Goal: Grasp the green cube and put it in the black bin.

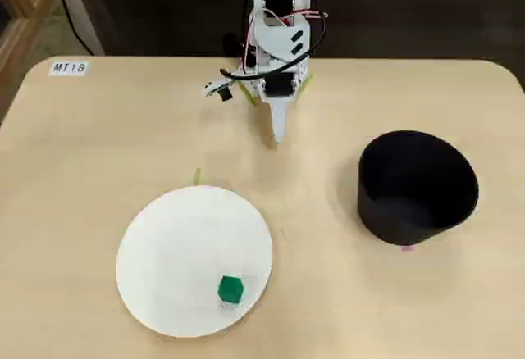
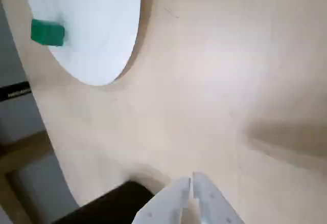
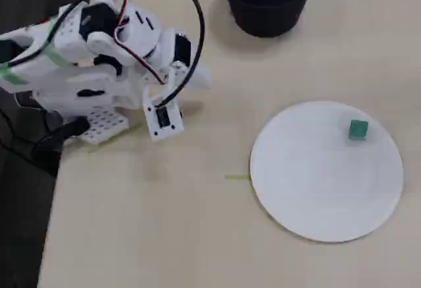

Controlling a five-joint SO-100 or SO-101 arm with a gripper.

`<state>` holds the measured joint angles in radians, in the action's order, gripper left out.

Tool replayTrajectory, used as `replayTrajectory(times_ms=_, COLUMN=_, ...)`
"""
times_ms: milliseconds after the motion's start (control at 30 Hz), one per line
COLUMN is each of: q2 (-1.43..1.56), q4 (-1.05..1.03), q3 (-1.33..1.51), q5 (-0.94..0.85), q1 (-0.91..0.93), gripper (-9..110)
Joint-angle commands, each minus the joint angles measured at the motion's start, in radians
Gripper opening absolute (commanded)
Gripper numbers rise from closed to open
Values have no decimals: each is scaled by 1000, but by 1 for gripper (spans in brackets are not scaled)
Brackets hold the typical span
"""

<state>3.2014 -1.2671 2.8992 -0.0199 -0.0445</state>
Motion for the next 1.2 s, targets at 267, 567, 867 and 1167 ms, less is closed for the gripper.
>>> replayTrajectory(times_ms=267, q2=5, q4=117, q3=23, q5=14, q1=12, gripper=0)
replayTrajectory(times_ms=567, q2=-29, q4=61, q3=-245, q5=43, q1=-25, gripper=0)
replayTrajectory(times_ms=867, q2=-968, q4=-212, q3=-1255, q5=92, q1=-164, gripper=0)
replayTrajectory(times_ms=1167, q2=-1503, q4=-258, q3=-1704, q5=143, q1=-186, gripper=0)
